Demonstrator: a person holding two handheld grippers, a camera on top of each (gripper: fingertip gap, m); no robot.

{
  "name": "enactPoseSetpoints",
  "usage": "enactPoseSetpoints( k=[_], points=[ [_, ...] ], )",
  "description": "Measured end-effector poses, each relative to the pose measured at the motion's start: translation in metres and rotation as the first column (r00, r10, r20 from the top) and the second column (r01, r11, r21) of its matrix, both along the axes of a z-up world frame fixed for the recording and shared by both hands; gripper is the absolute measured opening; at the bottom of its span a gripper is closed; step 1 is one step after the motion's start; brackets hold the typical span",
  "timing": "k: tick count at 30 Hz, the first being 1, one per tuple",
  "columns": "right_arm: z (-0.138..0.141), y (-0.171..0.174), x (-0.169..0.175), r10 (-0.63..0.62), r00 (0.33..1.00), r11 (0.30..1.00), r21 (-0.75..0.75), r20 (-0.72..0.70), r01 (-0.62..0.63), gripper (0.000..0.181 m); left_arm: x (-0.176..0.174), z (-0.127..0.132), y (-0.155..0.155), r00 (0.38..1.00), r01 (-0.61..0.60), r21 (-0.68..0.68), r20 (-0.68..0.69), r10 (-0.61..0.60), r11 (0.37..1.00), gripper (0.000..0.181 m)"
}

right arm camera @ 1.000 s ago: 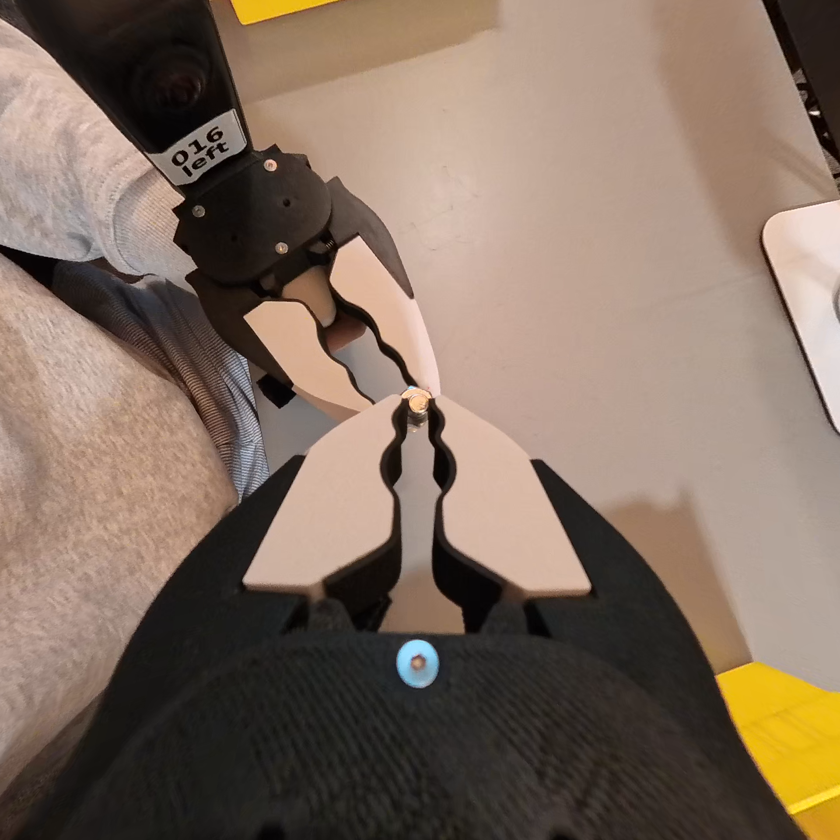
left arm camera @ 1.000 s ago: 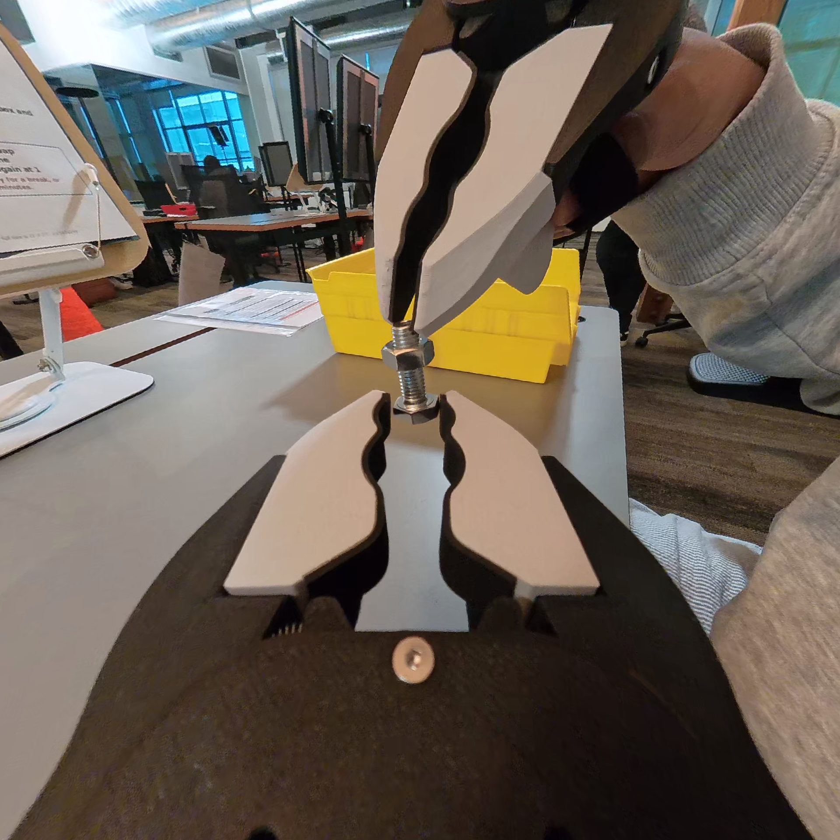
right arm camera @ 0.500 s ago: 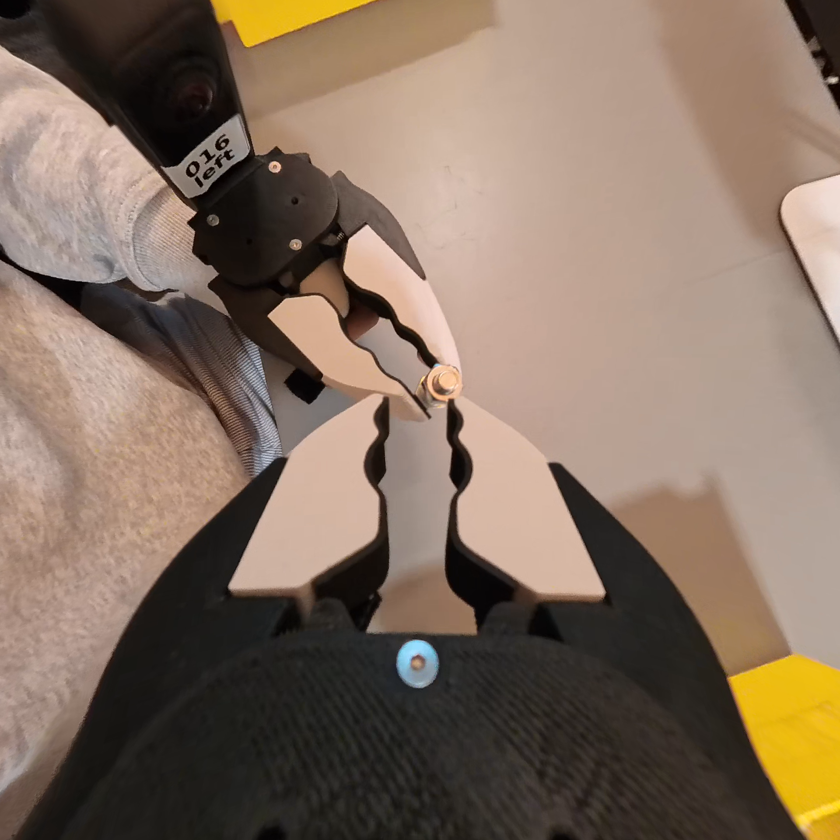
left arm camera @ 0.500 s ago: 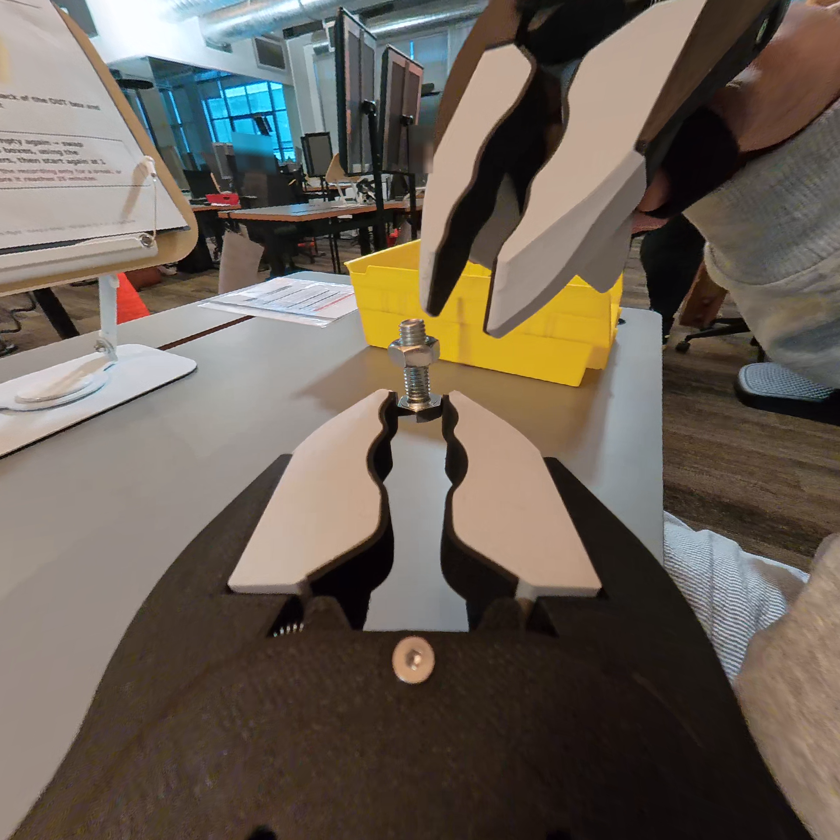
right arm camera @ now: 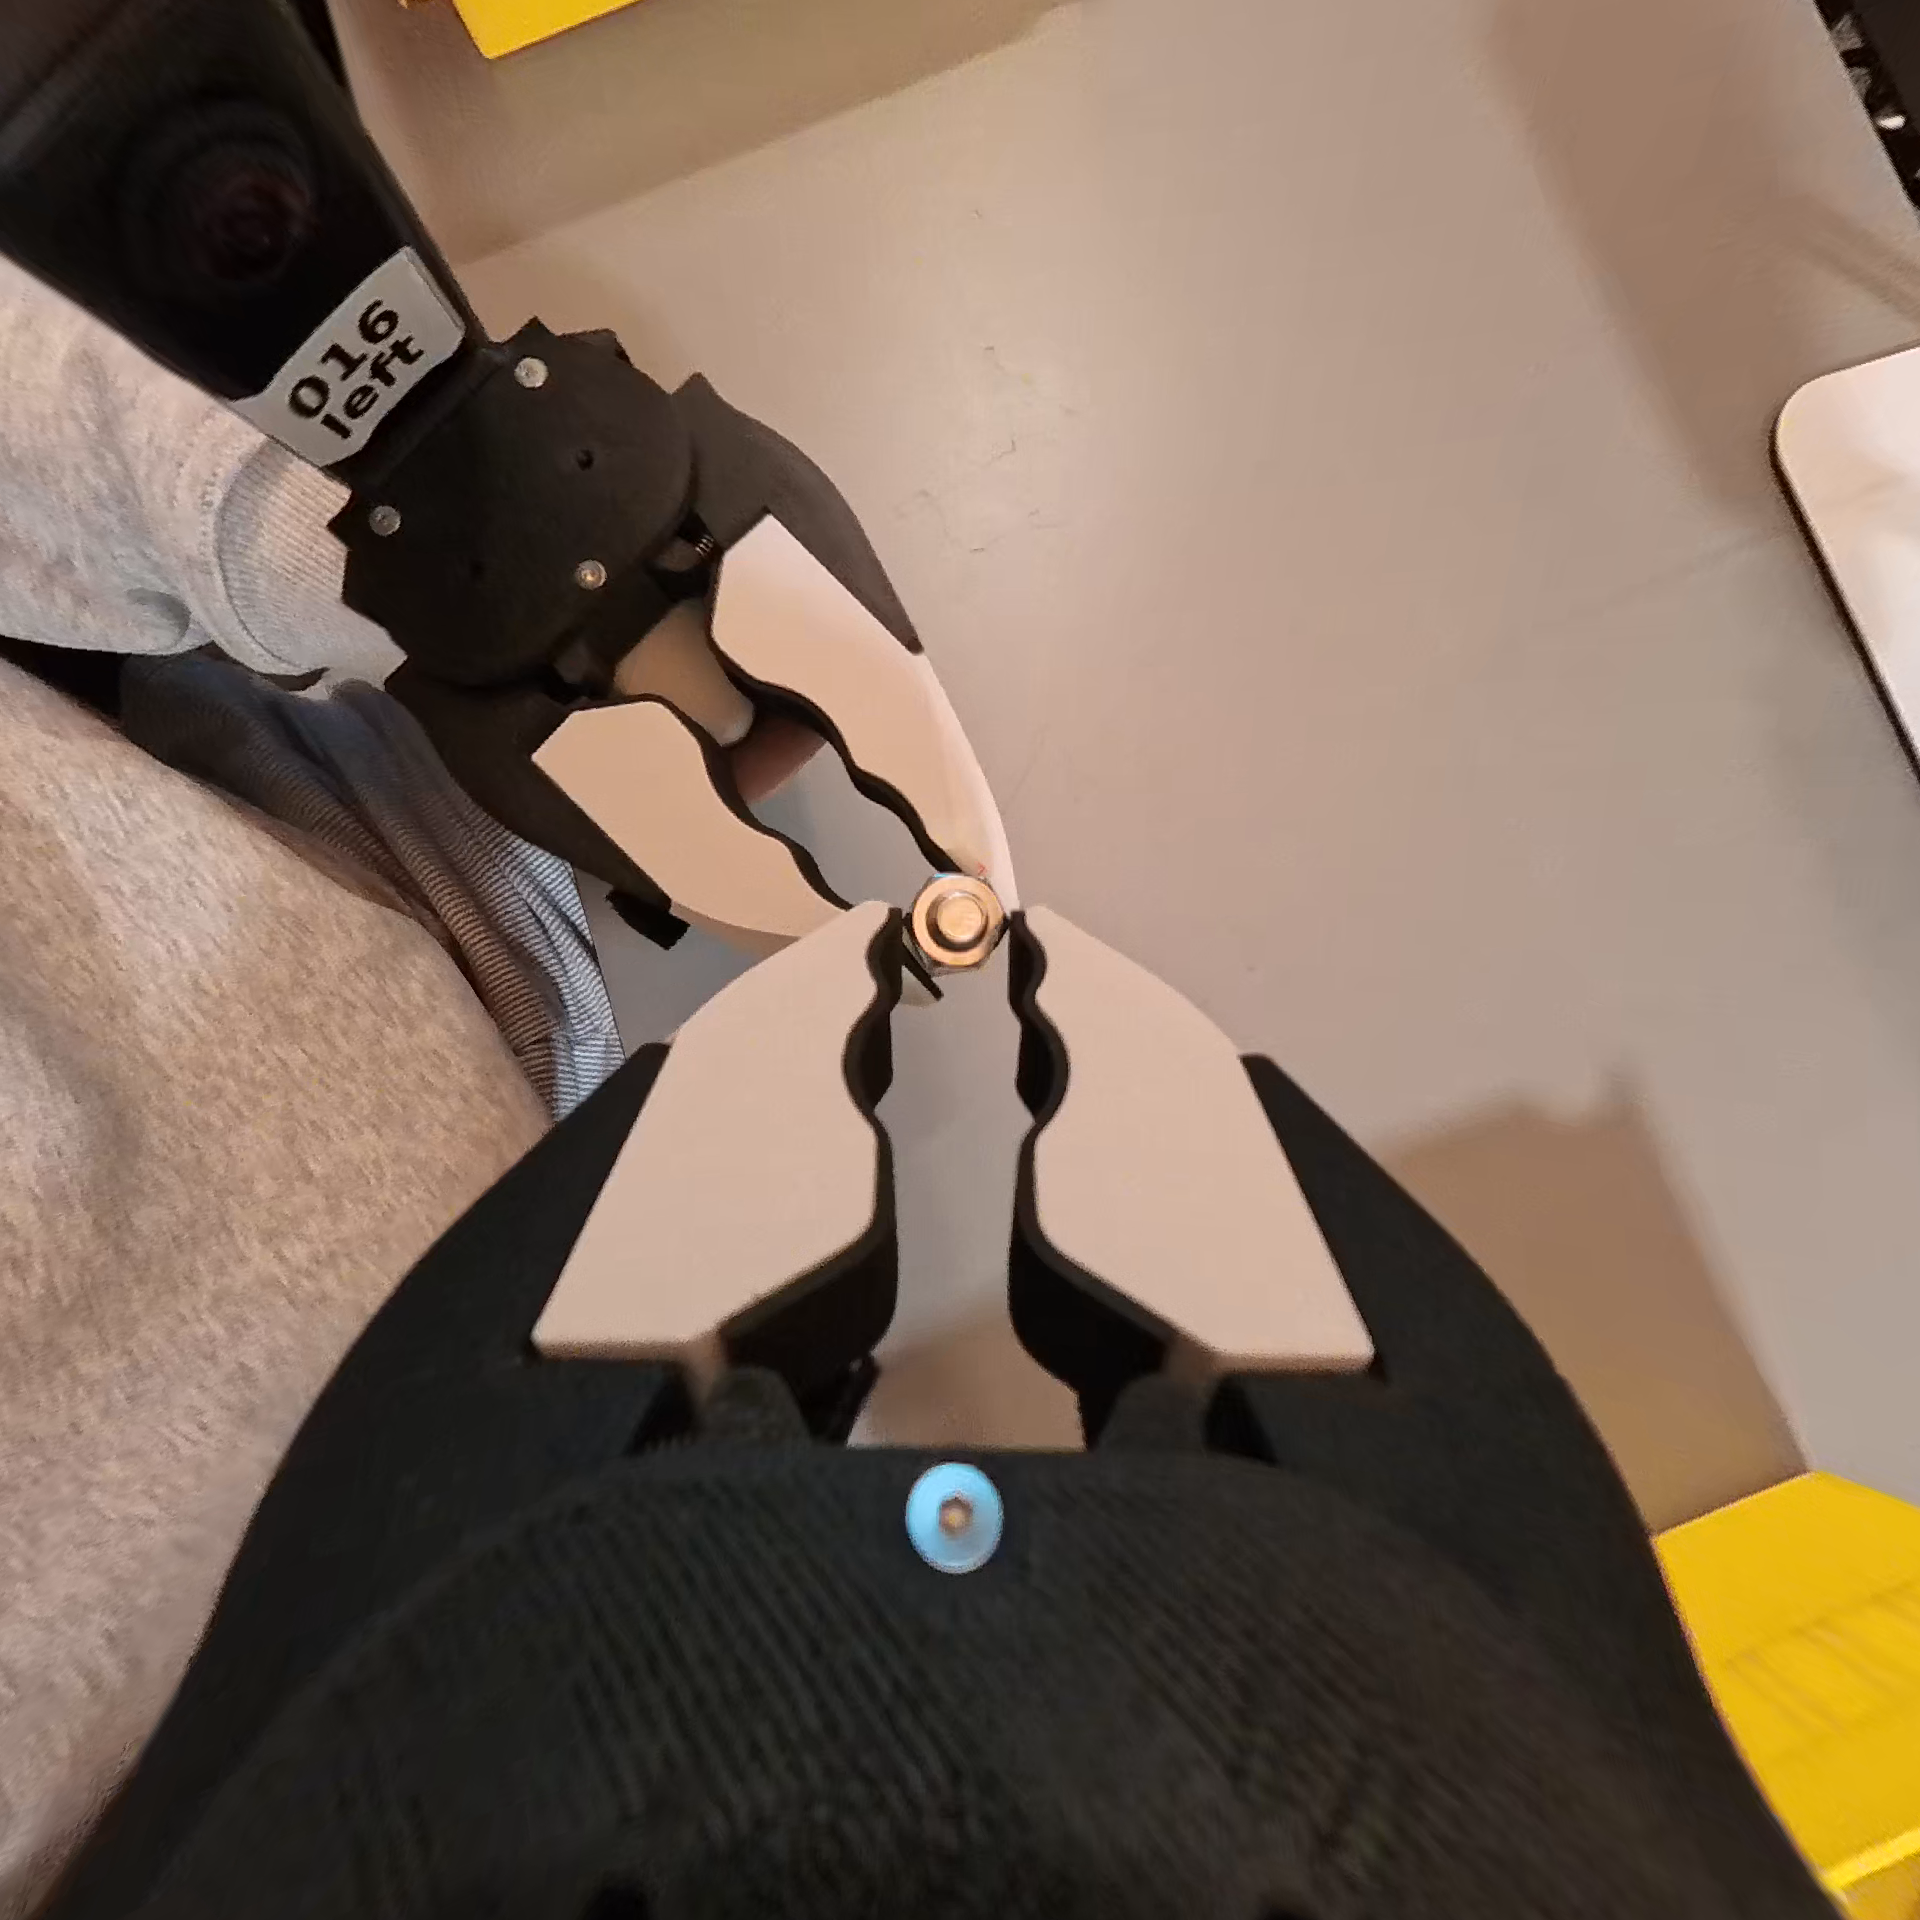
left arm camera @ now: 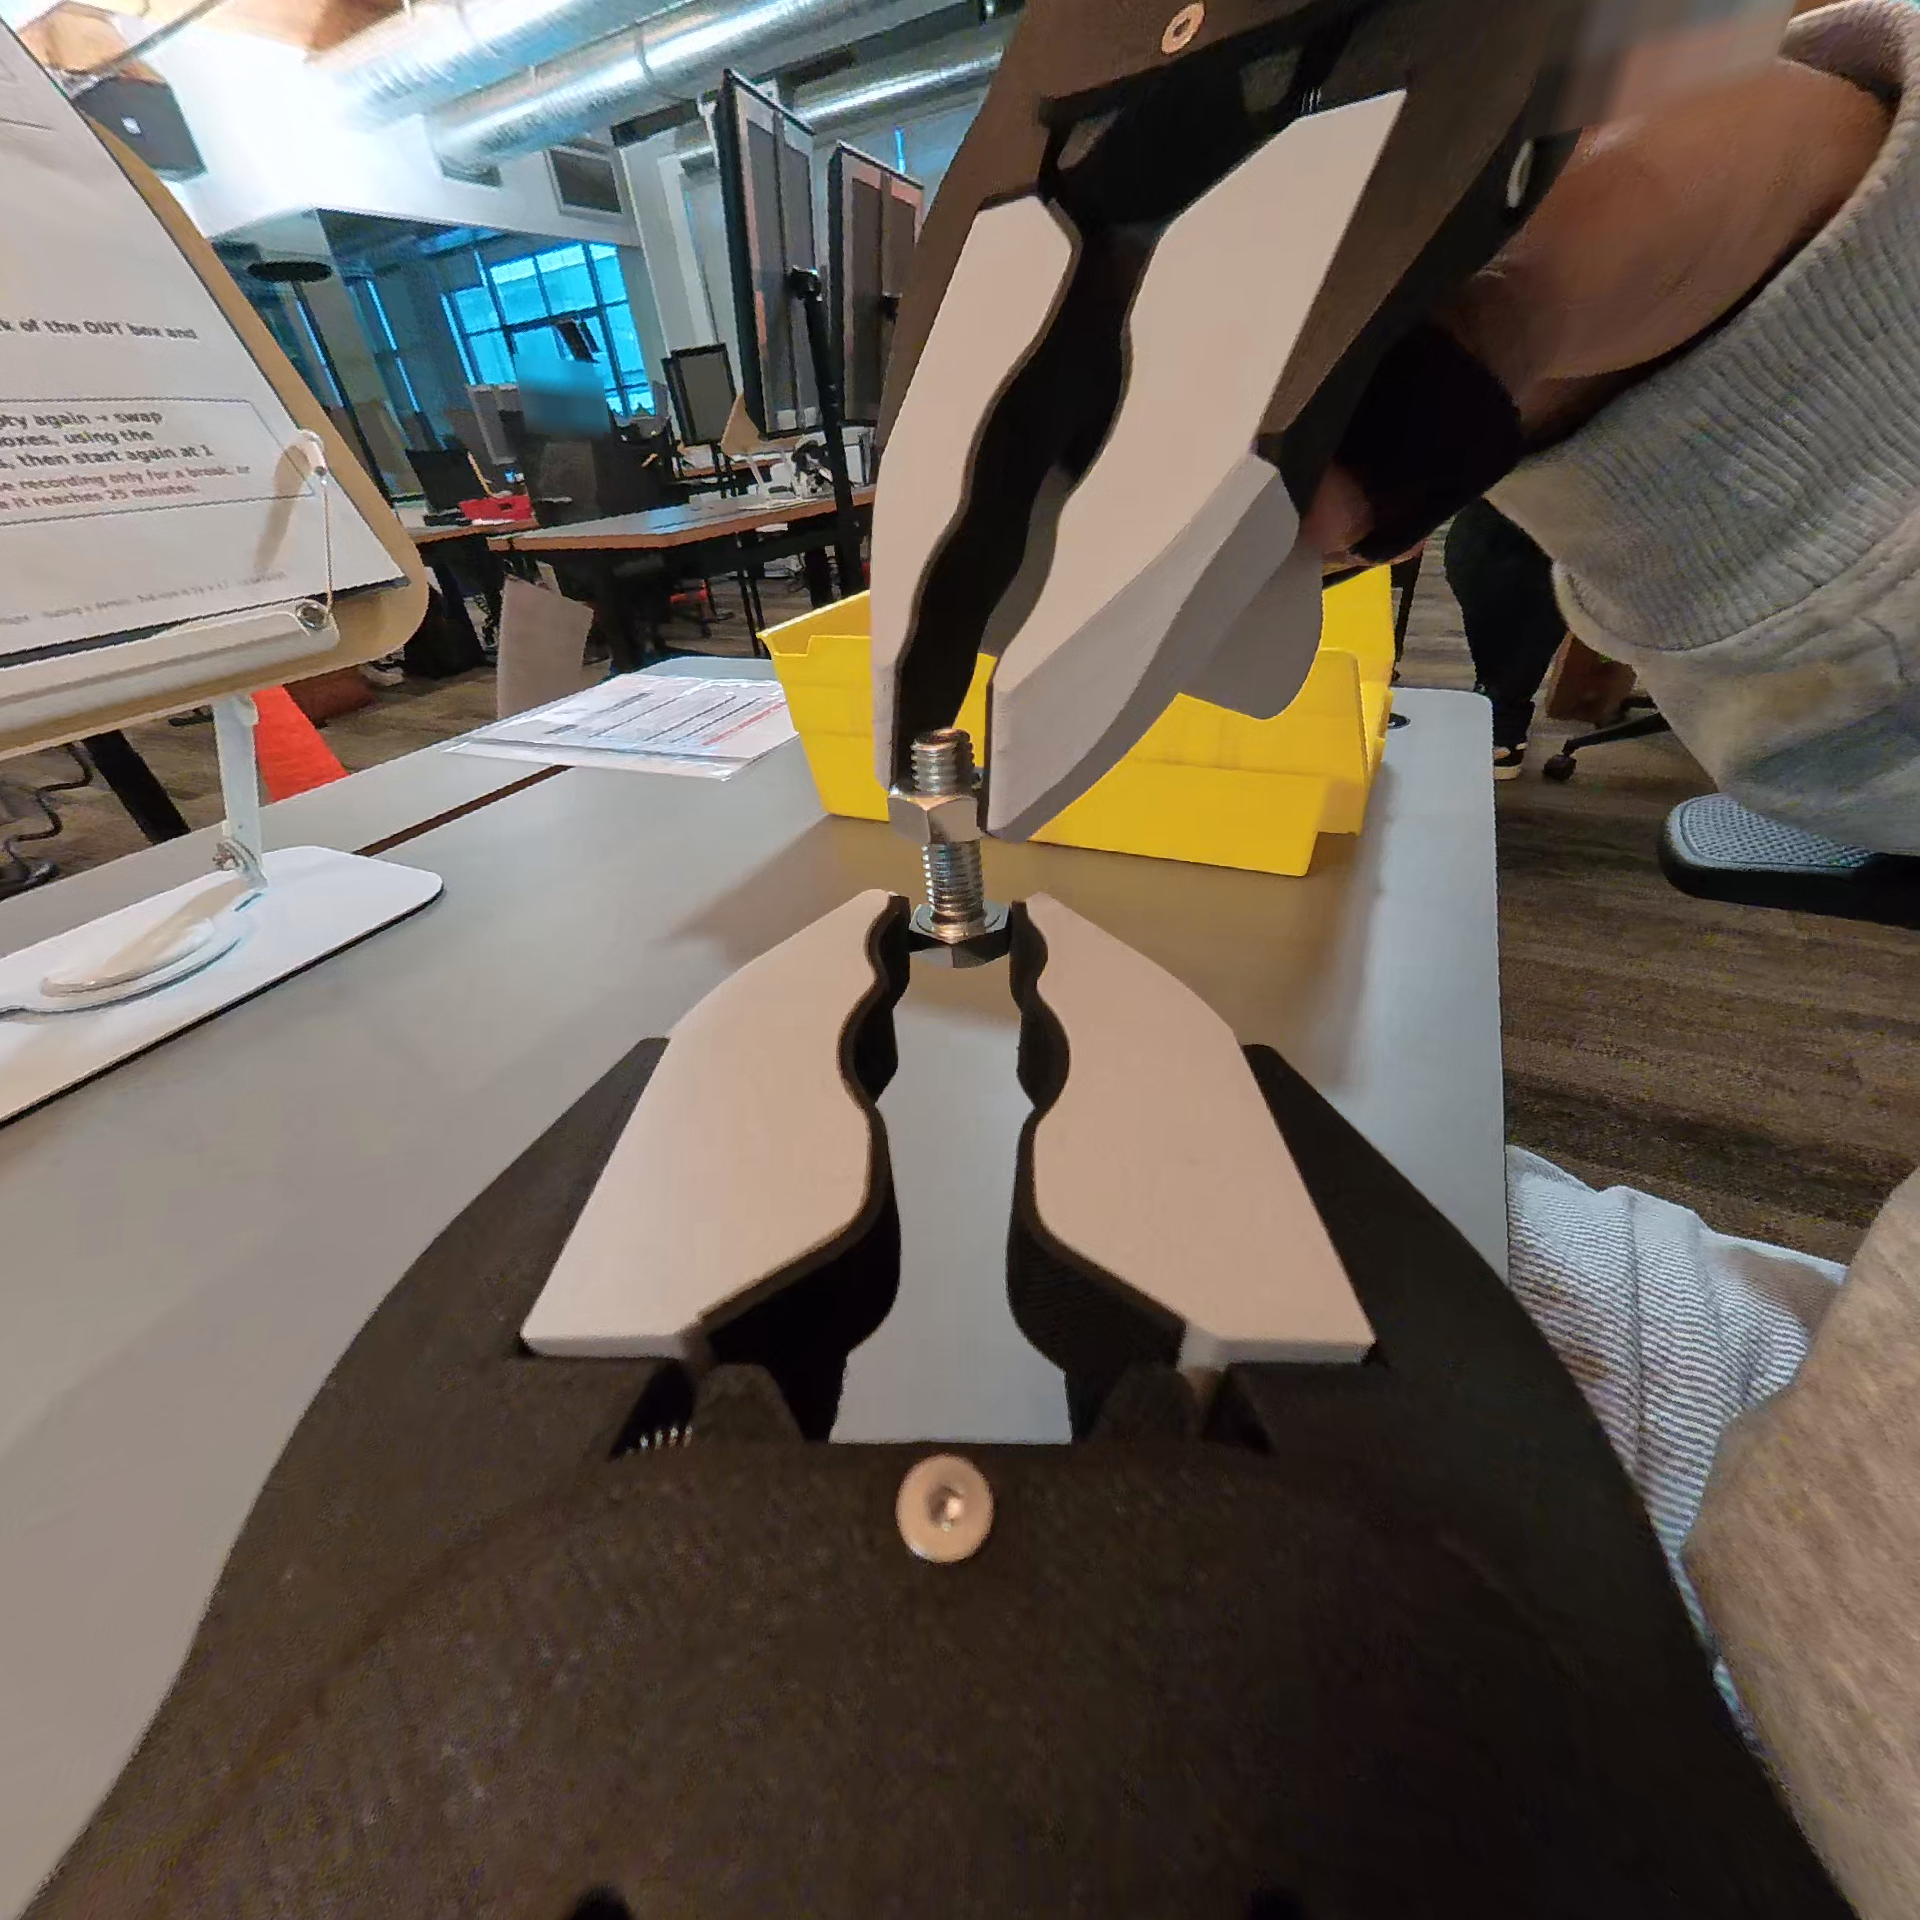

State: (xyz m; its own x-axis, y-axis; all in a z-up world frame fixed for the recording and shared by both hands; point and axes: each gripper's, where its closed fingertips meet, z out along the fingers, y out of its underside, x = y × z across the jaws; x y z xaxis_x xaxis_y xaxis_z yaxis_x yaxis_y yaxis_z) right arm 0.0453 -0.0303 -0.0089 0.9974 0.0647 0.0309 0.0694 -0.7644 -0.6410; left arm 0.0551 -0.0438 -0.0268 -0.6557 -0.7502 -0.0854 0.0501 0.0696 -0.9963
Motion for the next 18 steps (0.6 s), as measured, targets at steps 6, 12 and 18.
enactPoseSetpoints(
  k=[6, 12, 18],
  points=[
    [0.001, -0.001, -0.004, 0.037, 0.999, 0.999, 0.008, -0.019, -0.037, 0.021, -0.002, 0.001, -0.003, 1.000, 0.024, -0.001, 0.001, -0.024, 1.000, 0.019],
    [-0.002, 0.001, -0.009, 0.055, 0.998, 0.998, 0.001, -0.009, -0.055, 0.025, -0.002, -0.002, -0.005, 1.000, 0.026, 0.019, -0.006, -0.026, 0.999, 0.019],
    [-0.003, 0.004, -0.015, 0.099, 0.994, 0.995, -0.007, 0.048, -0.099, 0.031, -0.001, -0.004, -0.005, 1.000, 0.025, 0.017, -0.018, -0.025, 1.000, 0.019]
  ],
)
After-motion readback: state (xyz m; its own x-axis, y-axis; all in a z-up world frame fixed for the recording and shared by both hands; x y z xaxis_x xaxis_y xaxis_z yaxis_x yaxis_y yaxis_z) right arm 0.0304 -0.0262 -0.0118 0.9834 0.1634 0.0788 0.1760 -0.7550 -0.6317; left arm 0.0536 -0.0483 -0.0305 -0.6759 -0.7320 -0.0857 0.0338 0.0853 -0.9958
